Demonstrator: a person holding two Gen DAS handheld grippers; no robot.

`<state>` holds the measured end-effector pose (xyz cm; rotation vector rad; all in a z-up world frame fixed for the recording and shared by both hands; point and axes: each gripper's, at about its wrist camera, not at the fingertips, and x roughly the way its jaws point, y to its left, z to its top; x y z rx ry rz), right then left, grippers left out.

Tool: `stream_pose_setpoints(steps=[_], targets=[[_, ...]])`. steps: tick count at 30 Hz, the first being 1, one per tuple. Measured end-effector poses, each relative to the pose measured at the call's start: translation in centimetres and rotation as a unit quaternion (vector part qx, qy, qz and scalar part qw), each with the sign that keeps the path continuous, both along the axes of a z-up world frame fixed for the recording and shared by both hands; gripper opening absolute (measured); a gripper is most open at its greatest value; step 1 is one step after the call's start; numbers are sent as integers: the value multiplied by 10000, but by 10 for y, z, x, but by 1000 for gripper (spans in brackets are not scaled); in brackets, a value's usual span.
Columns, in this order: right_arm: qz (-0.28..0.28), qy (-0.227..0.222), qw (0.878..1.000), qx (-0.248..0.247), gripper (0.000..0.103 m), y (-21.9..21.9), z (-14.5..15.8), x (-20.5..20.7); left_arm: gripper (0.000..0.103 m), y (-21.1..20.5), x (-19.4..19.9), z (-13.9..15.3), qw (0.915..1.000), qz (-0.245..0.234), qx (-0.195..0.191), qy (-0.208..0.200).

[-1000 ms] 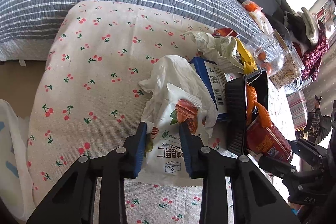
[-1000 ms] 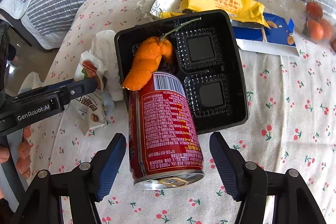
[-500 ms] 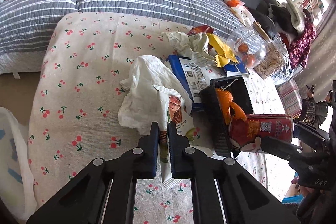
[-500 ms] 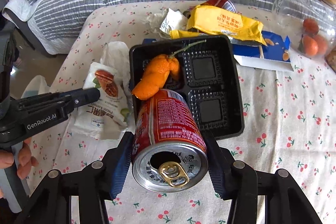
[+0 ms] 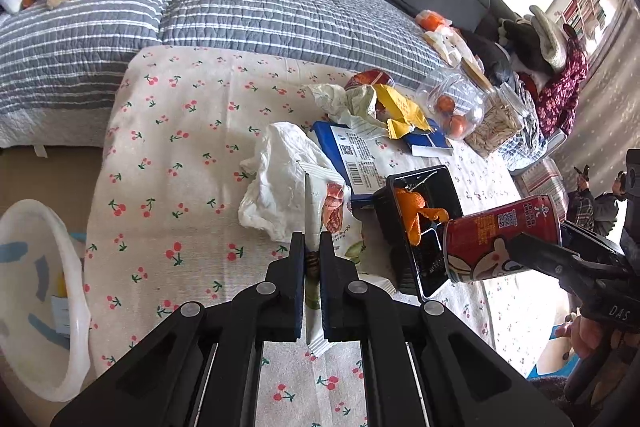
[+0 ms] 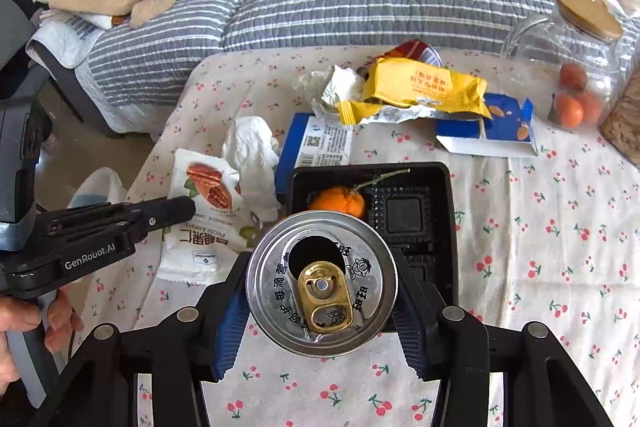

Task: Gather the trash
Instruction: 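Close the left tool on the snack wrapper and lift it, then drop the wrapper into the bin with left tool while right tool drops the can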

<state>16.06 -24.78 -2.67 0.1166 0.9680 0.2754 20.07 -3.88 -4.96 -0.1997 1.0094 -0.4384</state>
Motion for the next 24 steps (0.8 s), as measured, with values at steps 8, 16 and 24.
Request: stream_pose_setpoints(steps=[8, 16, 24], targets=[[157, -139, 9997, 94, 56, 19, 9, -3, 6, 38, -14, 12, 9993, 266, 193, -153], [512, -146, 9986, 77, 56, 59, 7, 0, 6, 90, -28, 16, 9969, 664, 370, -187], [787, -126, 9968, 45, 56, 101, 2, 3, 6, 144, -45, 16, 9927, 1062, 543, -203]])
